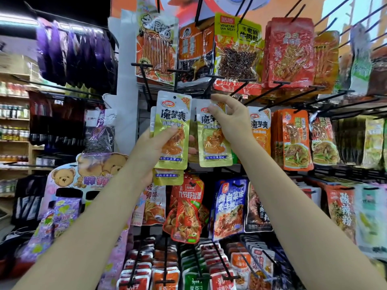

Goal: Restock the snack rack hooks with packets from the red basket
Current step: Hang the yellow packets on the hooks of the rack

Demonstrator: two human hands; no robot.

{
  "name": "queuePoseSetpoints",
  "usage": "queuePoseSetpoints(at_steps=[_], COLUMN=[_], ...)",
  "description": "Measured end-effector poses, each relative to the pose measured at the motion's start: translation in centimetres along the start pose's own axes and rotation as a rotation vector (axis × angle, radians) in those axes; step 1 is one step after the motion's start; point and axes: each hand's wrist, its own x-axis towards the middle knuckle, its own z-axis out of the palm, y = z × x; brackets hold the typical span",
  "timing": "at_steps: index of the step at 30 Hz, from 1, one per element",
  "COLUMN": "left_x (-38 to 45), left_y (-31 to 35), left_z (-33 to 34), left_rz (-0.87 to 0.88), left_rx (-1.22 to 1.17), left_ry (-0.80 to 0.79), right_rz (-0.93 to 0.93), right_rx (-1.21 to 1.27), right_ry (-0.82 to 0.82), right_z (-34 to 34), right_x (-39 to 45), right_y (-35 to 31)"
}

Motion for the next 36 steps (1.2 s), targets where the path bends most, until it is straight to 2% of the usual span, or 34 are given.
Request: queuePoseSetpoints(at_steps=[3, 7, 18, 22, 25, 26, 28, 30, 31, 34, 36], left_x=[0.0, 0.3, 0.3, 0.4, 0.9, 1.0, 1.2, 1.2, 1.2, 1.2, 1.0], left_y=[0.0, -0.2, -0.2, -0.4, -0.7, -0.8, -1.0, -1.0, -1.0, -1.0, -1.0], left_z=[-0.1, -0.2, -0.4, -0.5, -0.8, -0.9, -1.0, -1.0, -1.0, -0.7, -0.4], left_rz=[-0.002, -0.017, -0.008, -0.015, -0.019, -0.020, -0.006, 0.024, 0.034, 0.045, 0.040], left_rx=[-0.004, -0.012, -0.005, 0.007, 0.020, 0.034, 0.050, 0.065, 0.074, 0.110, 0.148], left_ry=[0.004, 0.020, 0.004, 0.007, 0.023, 0.039, 0.055, 0.053, 0.046, 0.004, -0.020], right_rz=[-0.109, -0.145, -0.051, 0.052, 0.077, 0.046, -0.066, -0.155, -0.147, 0.026, 0.084], right_rx=[0.016, 0.019, -0.018, -0.050, -0.192, -0.296, -0.456, -0.425, -0.359, -0.167, -0.232], right_ry=[0.017, 0.038, 0.039, 0.025, -0.030, -0.020, 0.104, 0.251, 0.251, -0.009, -0.129], right_z=[0.0, 0.3, 0.3, 0.3, 0.5, 0.5, 0.5, 0.4, 0.4, 1.7, 2.7], right_x=[-0.2, 0.4, 1.0, 0.7, 0.9, 0.8, 0.2, -1.0, -1.6, -2.8, -3.1], right_y=[-0.1, -1.2, -1.2, -0.3, -0.1, -0.1, -0.1, -0.5, -0.9, -1.4, -1.3])
